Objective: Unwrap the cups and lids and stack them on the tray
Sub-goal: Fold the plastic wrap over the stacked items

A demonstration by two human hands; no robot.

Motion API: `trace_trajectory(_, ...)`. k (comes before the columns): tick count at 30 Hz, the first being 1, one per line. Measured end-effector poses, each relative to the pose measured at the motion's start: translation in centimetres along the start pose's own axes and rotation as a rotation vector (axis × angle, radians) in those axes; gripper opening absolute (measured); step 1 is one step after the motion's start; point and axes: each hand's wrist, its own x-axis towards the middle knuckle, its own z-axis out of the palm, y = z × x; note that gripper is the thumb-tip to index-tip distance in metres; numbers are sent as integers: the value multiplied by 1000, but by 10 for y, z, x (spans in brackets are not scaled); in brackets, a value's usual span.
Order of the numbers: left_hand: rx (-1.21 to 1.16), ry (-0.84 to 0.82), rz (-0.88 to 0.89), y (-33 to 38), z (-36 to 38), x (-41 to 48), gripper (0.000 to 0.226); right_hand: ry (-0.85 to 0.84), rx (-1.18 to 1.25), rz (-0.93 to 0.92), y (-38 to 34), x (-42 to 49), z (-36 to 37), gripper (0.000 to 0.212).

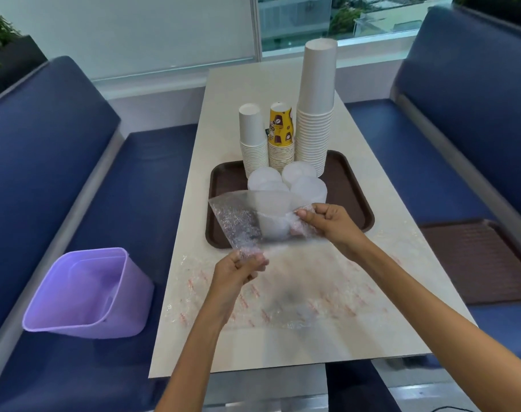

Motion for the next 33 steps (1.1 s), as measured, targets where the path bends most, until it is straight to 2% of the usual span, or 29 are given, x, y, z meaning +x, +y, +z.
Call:
trace_trajectory(1,-3,33,18,1,4,0,6,-5,-20,12,2,-1,-2,35)
trace_trajectory(3,-25,54,53,5,5,0,4,-49,-22,68,4,-7,-6,47)
trace_trajectory(5,-14,59,69,9,4,-1,3,-92,12,119,6,-13,-9,34)
trace_trajectory(8,16,62,84,14,1,-3,4,-69,35,127,7,-21,-10,20)
trace_trajectory(13,71,23,83,18,-2,-10,4,29,54,48,2,-25,-7,22)
trace_trajectory(16,101,58,128,26,-5,-11,7,118,-44,-56,-3,-25,-6,42)
trace_trajectory(19,128,101,203,33,-8,-10,10,211,-123,-182,-10,-25,-3,23)
trace_trajectory(22,131,158,293,43,-7,-10,8,311,-199,-304,-17,-24,0,27)
trace_trajectory(25,84,200,386,55,-3,-8,8,282,-225,-333,-27,-21,1,16)
trace_trajectory(29,100,225,478,71,5,-4,16,272,-83,-347,-42,-20,8,12)
trace_trajectory(33,-7,233,496,79,10,4,10,279,27,-324,-50,-19,14,15)
